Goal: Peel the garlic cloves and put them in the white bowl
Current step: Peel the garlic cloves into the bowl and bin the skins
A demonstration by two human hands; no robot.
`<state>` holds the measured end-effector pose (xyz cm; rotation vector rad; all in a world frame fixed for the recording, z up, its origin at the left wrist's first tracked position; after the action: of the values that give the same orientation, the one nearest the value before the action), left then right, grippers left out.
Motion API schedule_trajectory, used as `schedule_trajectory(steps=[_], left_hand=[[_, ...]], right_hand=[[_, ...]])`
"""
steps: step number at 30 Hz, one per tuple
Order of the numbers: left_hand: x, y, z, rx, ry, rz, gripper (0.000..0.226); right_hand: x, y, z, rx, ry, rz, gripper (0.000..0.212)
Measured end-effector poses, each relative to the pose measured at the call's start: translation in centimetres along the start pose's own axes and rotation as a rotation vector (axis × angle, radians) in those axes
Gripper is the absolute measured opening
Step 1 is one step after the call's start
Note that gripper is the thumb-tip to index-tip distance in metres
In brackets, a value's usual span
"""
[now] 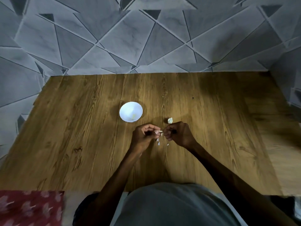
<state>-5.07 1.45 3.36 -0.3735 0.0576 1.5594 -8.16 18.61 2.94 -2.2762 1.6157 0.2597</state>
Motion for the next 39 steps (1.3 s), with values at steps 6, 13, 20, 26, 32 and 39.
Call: schedule_trajectory(steps=[6,13,20,26,32,39], left_hand=[[-0.5,-0.2,-0.7,-0.007,0.071,0.013,0.013],[-0.7,0.2,-1.2,-0.016,0.155,0.07,0.012],[-0.4,0.5,-1.0,0.007,0.214,0.12,0.016],[-0.9,1.9,-3.4,-0.122,0.287,0.194,0.013],[-1.3,3.5,-6.0,-0.261,0.298,0.231,0.019],[-1.2,3.2,-5.7,-0.221,0.312,0.282,0.014]], right_hand=[[0.1,-0.4,0.4,-0.03,-0.177,0.08,0.028],[0.5,0.3,-0.4,-0.155,-0.159,0.017,0.013],[0.8,0.7,-0.4,-0.134,-0.172,0.039,0.019],[0.7,0.5,2.3,-0.013,-0.304,0.073,0.017],[1.4,0.8,3.5,-0.055,-0.453,0.072,0.021],[4.7,2.4,4.7,-0.153,-0.74,-0.087,0.039]])
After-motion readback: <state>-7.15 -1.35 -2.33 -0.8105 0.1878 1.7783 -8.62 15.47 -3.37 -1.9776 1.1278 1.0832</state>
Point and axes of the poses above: each hand's wrist, its own y-axis towards the middle knuckle, its own x-axis out of the palm, z = x × y, the point moved 3 cm from there along y, towards the middle knuckle, and after that the axes turned 9 degrees about y, right-handed, at the moved point
